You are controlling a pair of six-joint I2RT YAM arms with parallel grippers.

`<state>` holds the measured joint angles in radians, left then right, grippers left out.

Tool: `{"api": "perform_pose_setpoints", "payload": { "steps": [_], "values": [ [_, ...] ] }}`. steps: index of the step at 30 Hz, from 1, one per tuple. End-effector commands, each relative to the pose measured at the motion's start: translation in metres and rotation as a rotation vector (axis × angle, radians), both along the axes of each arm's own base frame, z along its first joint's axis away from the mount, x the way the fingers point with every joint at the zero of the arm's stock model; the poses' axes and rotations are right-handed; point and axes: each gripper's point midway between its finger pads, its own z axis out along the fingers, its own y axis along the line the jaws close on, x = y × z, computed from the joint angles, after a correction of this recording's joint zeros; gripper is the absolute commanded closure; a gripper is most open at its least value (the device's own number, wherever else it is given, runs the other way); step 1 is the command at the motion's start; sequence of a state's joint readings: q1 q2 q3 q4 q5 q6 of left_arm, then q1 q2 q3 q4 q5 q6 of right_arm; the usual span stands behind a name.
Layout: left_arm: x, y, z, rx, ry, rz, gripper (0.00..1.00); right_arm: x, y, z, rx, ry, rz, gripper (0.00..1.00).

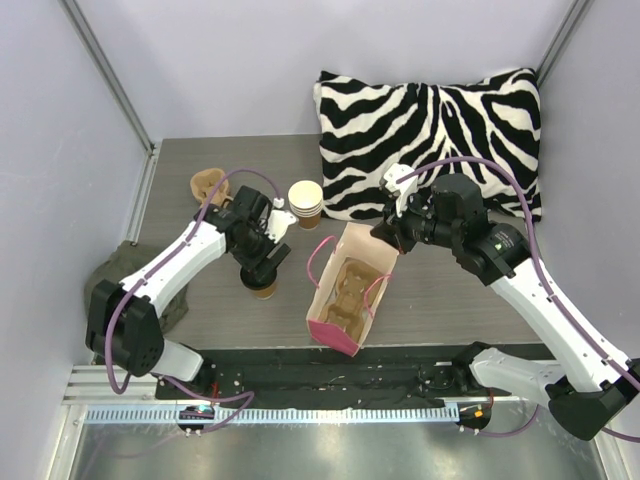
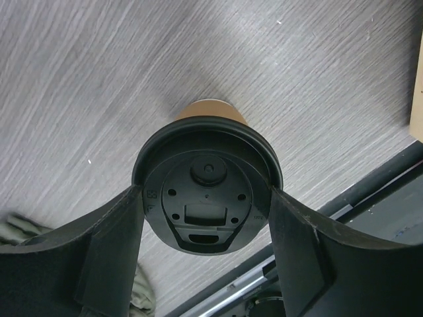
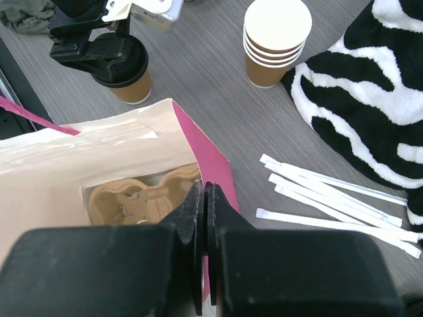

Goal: Pack the takeout coffee

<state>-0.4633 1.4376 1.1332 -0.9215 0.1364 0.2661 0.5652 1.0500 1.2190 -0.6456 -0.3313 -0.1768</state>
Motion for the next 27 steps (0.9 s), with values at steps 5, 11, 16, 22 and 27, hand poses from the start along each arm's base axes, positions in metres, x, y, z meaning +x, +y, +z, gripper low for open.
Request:
{"api": "perform_pose_setpoints", "payload": {
  "steps": [5,11,16,22,27],
  "values": [
    [-0.001,0.009,-0.005,0.055,0.001,-0.084,0.23,0.005,0.003,0.027,0.047,-0.062,-0.002,0.99],
    [-0.008,0.016,-0.009,0.103,0.047,-0.115,0.21,0.005,0.002,0.027,0.04,-0.067,0.001,0.99],
    [-0.011,0.021,-0.013,0.137,0.091,-0.133,0.2,0.003,0.001,0.026,0.039,-0.072,0.001,0.99],
    [-0.01,0.023,-0.021,0.167,0.118,-0.142,0.2,0.003,0.0,0.028,0.039,-0.078,-0.002,0.99],
    [-0.01,0.029,-0.028,0.199,0.132,-0.149,0.19,0.004,0.0,0.028,0.038,-0.077,0.0,0.99]
  ]
}}
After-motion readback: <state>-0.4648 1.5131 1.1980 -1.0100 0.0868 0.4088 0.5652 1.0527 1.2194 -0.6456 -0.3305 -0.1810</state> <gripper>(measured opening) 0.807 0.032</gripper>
